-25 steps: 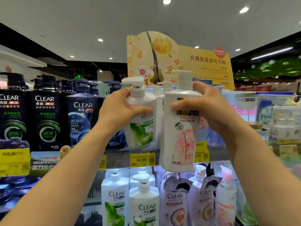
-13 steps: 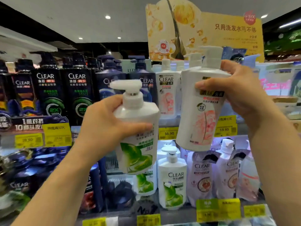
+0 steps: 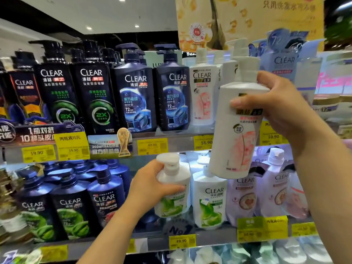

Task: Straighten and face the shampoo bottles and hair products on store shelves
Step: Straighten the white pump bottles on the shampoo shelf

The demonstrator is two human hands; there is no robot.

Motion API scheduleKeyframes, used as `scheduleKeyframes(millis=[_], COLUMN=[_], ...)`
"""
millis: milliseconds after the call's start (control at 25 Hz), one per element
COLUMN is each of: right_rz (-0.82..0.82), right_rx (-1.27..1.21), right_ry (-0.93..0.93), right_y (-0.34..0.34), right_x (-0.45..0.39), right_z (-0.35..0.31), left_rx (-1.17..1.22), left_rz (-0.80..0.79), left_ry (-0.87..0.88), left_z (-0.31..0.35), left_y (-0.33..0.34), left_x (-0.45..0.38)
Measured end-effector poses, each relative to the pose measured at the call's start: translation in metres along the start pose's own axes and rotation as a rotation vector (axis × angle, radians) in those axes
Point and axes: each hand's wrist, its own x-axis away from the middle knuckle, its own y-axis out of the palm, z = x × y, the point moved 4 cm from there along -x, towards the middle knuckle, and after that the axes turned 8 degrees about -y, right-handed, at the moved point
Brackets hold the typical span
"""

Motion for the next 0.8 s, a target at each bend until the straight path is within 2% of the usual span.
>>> scheduleKeyframes(millis=[200, 400, 600, 800], right_rz=[-0.081, -0.140, -0.227, -0.238], right_rx=[-0.015, -0.004, -0.009, 0.122], right_ry=[-0.031, -0.075, -0.054, -0.047], right_y=[-0.003, -0.001, 0.010, 0.016], right_x=[-0.031, -0.078, -0.120, -0.143], right_z=[0.005, -0.004, -0.009, -0.006], left_rx=[0.026, 0.134, 0.116, 0.056], left_rz=[-0.125, -0.214, -0.175, -0.116], left_ry=[-0.096, -0.264, -0.259, -0.266], left_z=[-0.026, -0.039, -0.034, -0.036], left_y=[0.032, 0.046, 0.043, 0.041], left_x=[-0.006, -0.018, -0.013, -0.012])
